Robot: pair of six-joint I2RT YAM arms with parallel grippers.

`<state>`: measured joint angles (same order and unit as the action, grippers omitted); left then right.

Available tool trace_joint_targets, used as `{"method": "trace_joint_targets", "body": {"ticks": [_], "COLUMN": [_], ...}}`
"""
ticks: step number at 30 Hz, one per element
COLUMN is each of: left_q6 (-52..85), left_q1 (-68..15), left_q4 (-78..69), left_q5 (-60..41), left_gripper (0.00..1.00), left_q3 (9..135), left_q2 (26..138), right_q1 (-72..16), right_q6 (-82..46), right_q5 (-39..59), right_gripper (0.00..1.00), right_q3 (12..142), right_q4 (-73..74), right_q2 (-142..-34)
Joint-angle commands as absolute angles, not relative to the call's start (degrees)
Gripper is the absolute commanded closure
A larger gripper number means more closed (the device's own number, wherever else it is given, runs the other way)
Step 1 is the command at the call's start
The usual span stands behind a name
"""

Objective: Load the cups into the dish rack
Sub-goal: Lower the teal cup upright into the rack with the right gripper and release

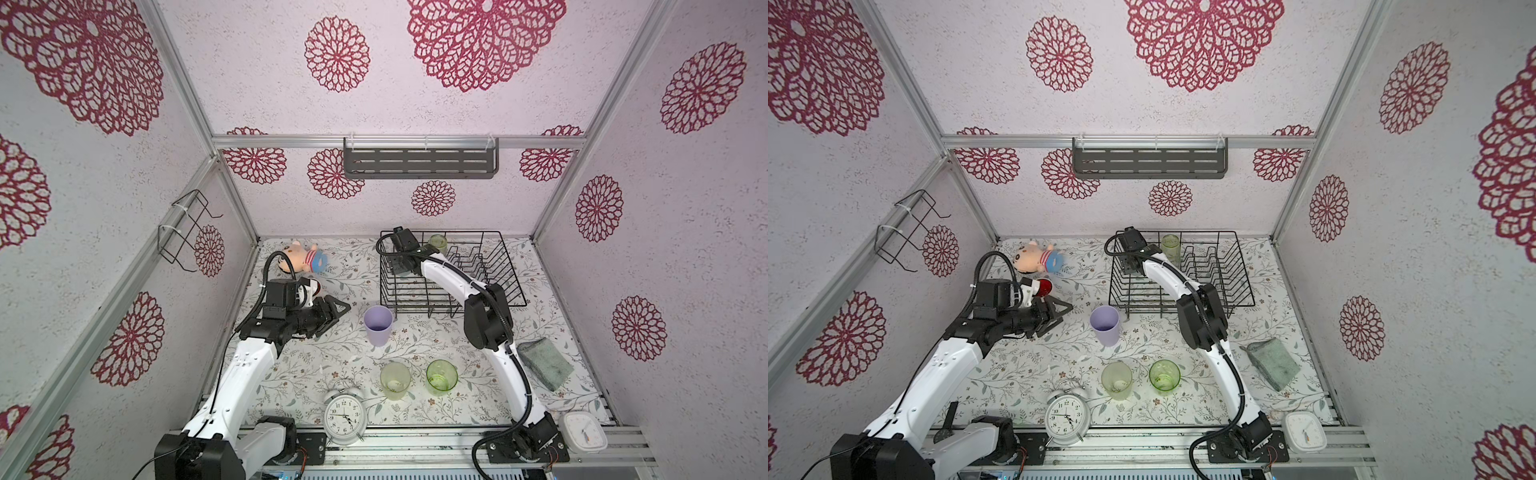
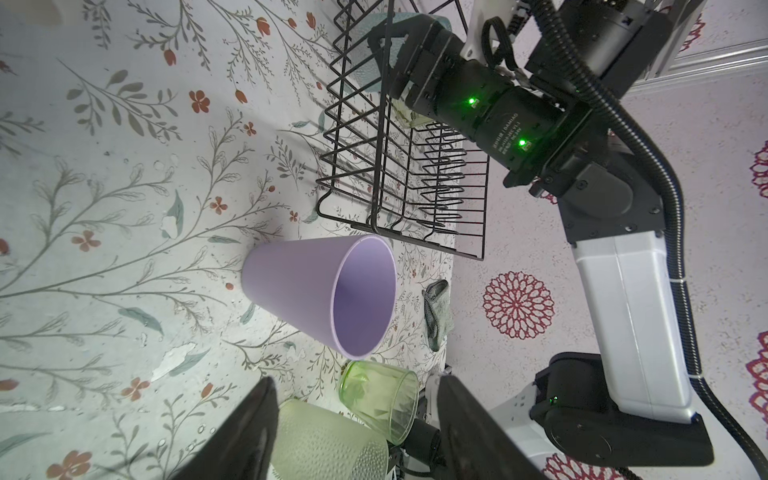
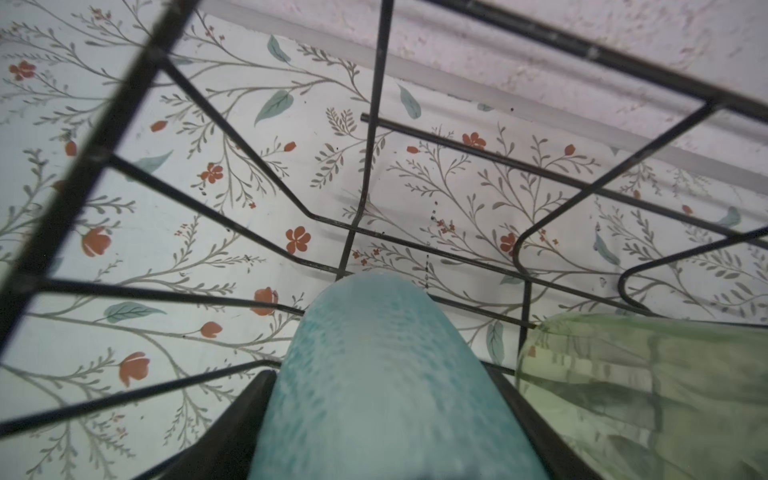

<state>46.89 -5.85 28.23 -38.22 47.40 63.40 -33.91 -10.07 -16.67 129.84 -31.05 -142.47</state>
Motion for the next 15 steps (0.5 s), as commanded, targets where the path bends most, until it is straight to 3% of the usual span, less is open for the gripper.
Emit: {"method": "trace_joint_targets", "body": {"ticks": [1, 6, 9, 15], "left_q6": [46.1, 45.9, 45.9, 46.0], "left_q1": [-6.0, -6.0, -6.0, -6.0], "left_q4": [28.0, 28.0, 27.9, 27.9], "left_q5": [-38.4, -38.4, -38.6, -38.7], "left_gripper": [0.35, 0.34, 0.34, 0.34], "left_q3": [47.6, 47.6, 47.6, 47.6], "left_q2": [63.3, 63.4, 63.8, 63.6], "right_q1": [-33.6, -33.2, -33.1, -33.1], "right_q6": [-9.2, -8.5, -8.6, -7.3], "right_q5": [-18.9, -18.8, -19.1, -18.3], "right_gripper": [0.42, 0.36, 0.25, 0.13], "right_q3": [132.8, 133.0, 133.0, 133.0], "right_q4": [-30.0, -29.1, -29.4, -30.0], "right_q2": [-142.8, -143.6, -143.6, -142.8]}}
